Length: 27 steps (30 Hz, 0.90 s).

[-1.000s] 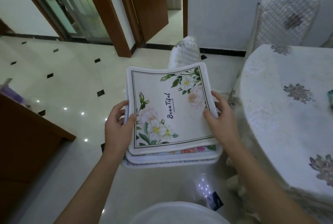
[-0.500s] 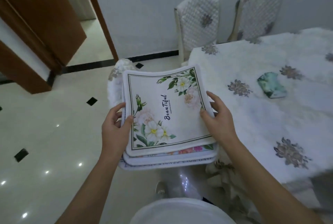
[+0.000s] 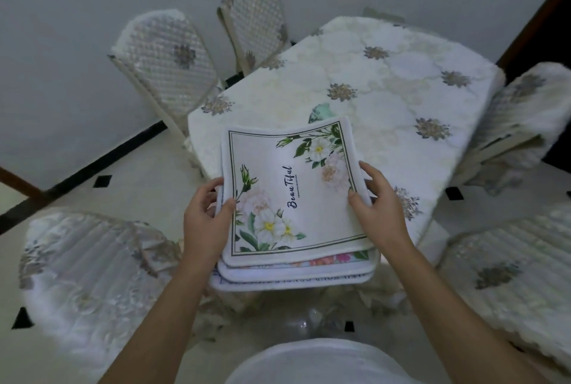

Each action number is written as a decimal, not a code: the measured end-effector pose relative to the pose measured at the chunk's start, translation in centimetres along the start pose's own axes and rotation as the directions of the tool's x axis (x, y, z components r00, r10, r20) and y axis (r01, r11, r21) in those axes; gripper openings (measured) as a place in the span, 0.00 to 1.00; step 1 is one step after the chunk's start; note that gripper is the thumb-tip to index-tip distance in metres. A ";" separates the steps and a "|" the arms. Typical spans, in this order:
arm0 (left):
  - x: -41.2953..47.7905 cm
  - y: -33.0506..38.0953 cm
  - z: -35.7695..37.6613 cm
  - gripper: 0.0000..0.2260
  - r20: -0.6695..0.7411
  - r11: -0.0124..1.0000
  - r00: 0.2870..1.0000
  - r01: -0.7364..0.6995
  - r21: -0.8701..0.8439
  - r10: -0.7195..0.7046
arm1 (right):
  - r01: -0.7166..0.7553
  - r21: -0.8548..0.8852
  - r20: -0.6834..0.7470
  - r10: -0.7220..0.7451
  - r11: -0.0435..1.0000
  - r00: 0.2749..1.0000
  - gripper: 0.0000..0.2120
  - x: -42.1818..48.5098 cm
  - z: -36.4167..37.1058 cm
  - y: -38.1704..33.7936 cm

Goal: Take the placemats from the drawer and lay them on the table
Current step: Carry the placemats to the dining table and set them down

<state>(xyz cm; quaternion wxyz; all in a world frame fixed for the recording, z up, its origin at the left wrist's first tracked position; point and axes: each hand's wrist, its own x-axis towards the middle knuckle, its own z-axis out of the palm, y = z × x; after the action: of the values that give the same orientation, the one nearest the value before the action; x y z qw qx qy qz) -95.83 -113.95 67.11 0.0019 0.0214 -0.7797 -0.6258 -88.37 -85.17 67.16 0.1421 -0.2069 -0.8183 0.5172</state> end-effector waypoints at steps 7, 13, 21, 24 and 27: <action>3.6 1.1 2.9 0.17 0.032 0.999 0.999 -0.014 0.032 0.013 | -0.045 0.039 -0.031 0.046 0.998 0.998 0.26 3.7 -0.5 1.4; 5.1 0.5 3.3 0.17 -0.065 0.994 0.997 0.057 0.094 -0.051 | -0.051 0.065 0.093 0.045 0.997 0.995 0.25 7.7 1.5 2.7; 6.8 -1.0 5.1 0.17 -0.095 0.985 0.988 0.128 0.116 -0.118 | -0.076 0.053 0.146 0.068 0.996 0.987 0.26 11.2 2.4 5.1; 8.4 -1.3 6.8 0.16 -0.007 0.984 0.991 0.130 0.119 -0.130 | -0.131 0.041 0.092 0.127 0.991 0.988 0.26 11.3 1.6 6.6; 10.4 -1.7 9.1 0.16 0.104 0.984 0.987 0.109 0.142 -0.125 | -0.190 0.034 0.014 0.190 0.981 0.982 0.25 10.9 0.8 8.1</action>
<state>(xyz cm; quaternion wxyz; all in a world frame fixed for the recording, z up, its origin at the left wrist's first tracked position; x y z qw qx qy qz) -106.43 -105.77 63.26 -0.0802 0.0321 -0.8169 -0.5703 -96.73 -77.47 59.70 0.0913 -0.2788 -0.7862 0.5439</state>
